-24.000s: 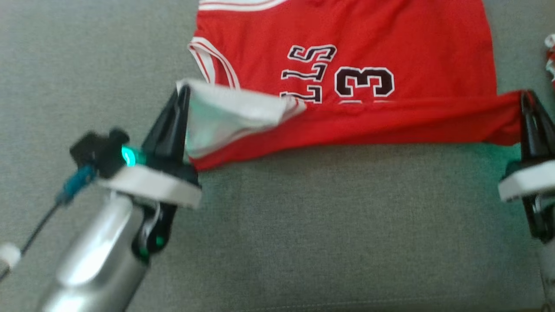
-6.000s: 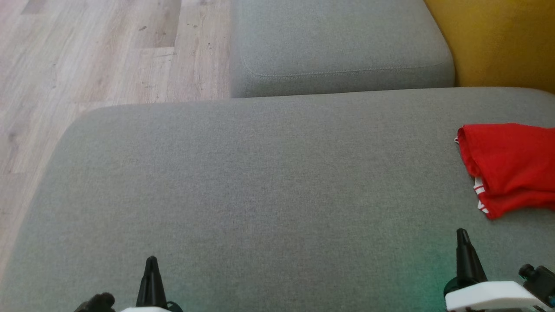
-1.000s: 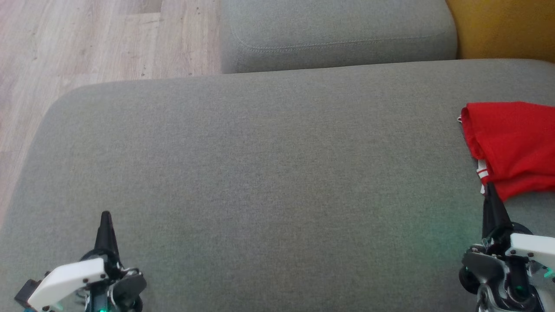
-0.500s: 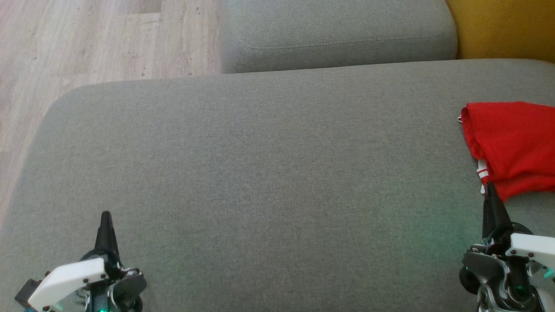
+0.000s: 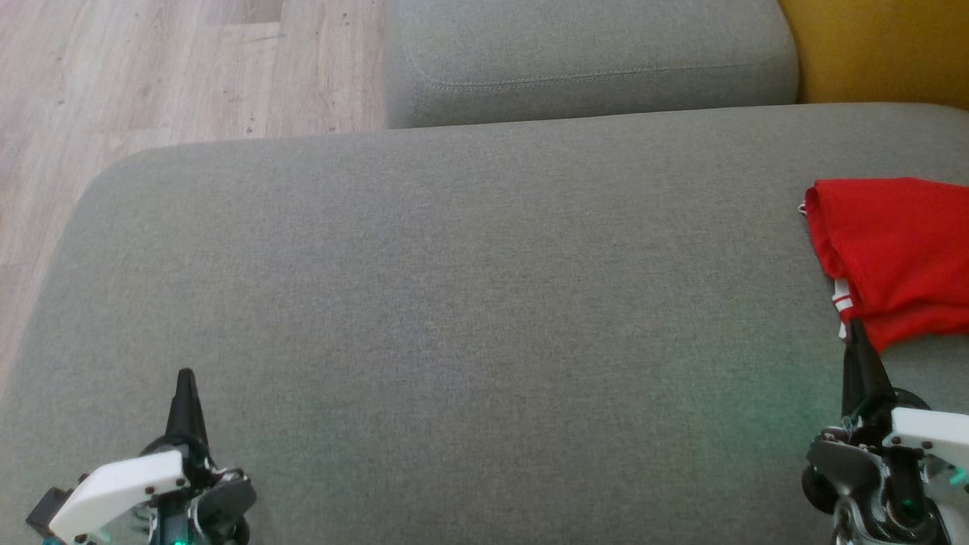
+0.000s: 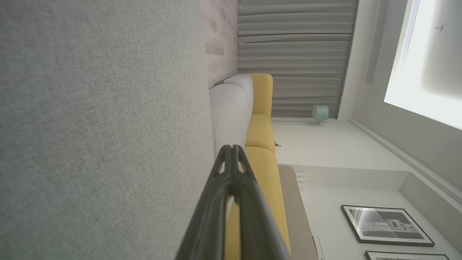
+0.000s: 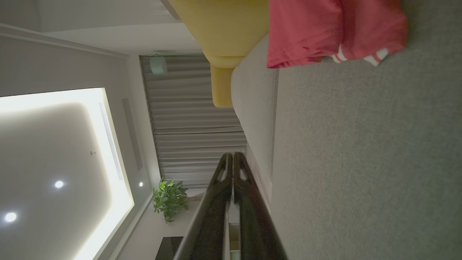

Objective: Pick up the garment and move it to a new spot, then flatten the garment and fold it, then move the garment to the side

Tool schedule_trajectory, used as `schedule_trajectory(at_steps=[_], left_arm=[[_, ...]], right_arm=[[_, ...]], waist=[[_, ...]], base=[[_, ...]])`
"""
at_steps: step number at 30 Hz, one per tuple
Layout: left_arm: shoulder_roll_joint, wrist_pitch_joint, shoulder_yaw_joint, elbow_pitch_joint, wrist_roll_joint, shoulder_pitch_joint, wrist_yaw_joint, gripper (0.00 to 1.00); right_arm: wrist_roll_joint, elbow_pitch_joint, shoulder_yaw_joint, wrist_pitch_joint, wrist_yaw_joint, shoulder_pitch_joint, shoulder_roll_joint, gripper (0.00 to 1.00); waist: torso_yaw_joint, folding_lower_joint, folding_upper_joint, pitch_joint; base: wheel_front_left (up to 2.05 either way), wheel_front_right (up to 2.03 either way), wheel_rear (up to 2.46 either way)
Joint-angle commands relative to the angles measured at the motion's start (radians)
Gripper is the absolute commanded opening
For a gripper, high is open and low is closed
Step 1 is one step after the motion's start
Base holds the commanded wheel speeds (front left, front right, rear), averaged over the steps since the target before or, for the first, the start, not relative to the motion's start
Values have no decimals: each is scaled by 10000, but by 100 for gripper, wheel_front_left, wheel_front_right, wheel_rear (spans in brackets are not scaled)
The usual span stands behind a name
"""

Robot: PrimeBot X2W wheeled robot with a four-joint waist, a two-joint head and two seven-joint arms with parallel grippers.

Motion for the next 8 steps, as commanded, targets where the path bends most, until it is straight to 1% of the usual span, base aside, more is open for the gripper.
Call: schedule_trajectory(at_steps=[1,8], left_arm=[[57,42,382,-288,112,-505,-67,0],[50,50,392,-287,120,-506,-67,0]], right_arm=[[-10,-314,204,50,-7,-501,-73,0],[-13,-314,200,53,-7,-501,-70,0]], waist=[[0,0,0,0],[0,0,0,0]], base=[[0,0,0],[0,0,0]])
